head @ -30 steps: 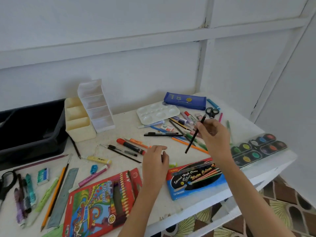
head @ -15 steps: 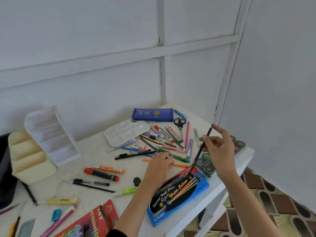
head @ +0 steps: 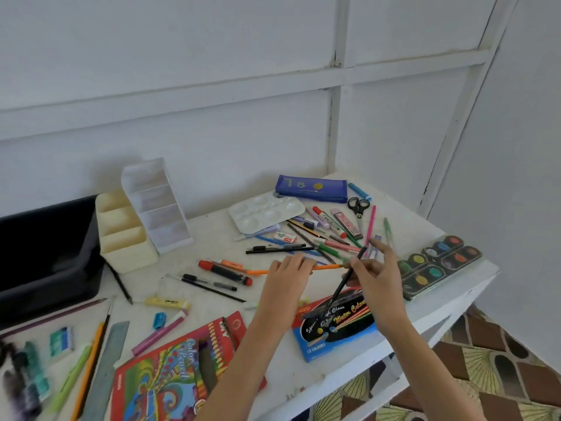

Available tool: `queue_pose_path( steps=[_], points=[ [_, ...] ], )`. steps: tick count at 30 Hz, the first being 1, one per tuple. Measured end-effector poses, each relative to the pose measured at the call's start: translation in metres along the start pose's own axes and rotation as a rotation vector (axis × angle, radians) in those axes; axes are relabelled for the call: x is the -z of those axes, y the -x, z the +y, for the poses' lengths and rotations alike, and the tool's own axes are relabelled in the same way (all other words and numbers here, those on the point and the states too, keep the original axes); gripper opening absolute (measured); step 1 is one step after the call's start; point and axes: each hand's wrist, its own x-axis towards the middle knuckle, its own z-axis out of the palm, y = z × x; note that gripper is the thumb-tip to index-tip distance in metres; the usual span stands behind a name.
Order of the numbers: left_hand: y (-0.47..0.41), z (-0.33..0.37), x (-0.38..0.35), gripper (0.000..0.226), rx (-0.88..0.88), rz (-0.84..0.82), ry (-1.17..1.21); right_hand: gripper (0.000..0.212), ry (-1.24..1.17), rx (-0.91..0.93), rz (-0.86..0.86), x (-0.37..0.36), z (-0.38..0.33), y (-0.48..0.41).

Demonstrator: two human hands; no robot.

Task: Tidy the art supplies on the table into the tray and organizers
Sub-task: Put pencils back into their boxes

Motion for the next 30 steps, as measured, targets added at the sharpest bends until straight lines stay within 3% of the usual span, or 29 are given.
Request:
queue_pose_path(
  steps=[3,6,9,14,20,23,30],
  points=[
    [0.032,-0.01,0.015,0.057,0.149,-0.068,-0.021,0.038,-0.038,-0.016,-0.029,-0.014,0.008,0.013],
    [0.069,-0.022,0.028,0.064,0.315,-0.06,-0.135,0.038,-0.027,-0.048,-0.075,-0.029,0.016,0.028],
    [0.107,-0.031,0.036,0.056,0.438,-0.018,-0.149,0.036,-0.024,-0.078,-0.126,-0.045,0.025,0.043],
    [0.163,-0.054,0.037,0.054,0.67,-0.01,-0.114,0.036,-0.009,-0.05,-0.078,-0.069,0.034,0.065],
    [0.187,-0.069,0.046,0.072,0.709,-0.231,-0.11,0.034,-0.072,-0.073,-0.085,-0.096,0.042,0.079],
    [0.191,-0.075,0.044,0.071,0.673,-0.204,-0.083,0.033,-0.064,-0.112,-0.098,-0.107,0.048,0.086],
    [0.197,-0.08,0.045,0.062,0.624,-0.135,-0.016,0.042,0.356,-0.023,-0.012,-0.129,0.064,0.1]
  ],
)
